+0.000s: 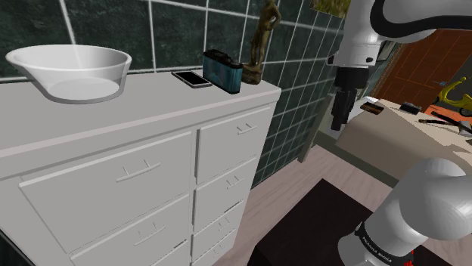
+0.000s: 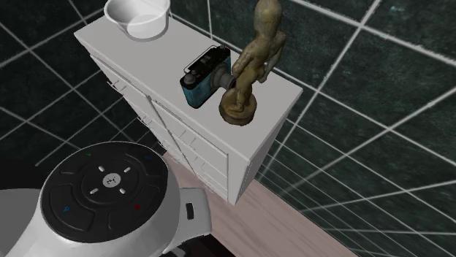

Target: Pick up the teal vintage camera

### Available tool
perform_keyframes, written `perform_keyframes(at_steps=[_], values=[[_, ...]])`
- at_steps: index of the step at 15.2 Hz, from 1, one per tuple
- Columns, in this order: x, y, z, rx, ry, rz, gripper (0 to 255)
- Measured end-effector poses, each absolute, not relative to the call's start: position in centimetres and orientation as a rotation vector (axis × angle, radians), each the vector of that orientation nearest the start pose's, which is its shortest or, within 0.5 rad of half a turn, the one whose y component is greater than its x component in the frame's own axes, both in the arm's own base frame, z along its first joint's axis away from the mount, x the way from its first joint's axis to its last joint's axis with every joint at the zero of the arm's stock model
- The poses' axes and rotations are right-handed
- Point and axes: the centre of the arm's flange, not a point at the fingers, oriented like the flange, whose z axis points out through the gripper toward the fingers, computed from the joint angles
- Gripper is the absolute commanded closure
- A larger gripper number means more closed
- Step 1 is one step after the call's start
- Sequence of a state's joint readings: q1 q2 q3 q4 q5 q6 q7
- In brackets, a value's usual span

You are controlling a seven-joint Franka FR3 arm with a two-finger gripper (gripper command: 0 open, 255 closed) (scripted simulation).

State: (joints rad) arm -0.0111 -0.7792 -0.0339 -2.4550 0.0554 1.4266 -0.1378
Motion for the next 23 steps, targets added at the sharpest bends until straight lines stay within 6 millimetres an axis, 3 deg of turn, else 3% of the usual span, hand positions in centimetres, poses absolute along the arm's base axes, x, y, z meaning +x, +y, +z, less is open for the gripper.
perform_keyframes(at_steps=[3,23], values=[[29.8,-0.1,53.6,-3.024,-0.155,0.355,0],[50.2,12.4,61.7,-3.158,-0.057,0.160,0]])
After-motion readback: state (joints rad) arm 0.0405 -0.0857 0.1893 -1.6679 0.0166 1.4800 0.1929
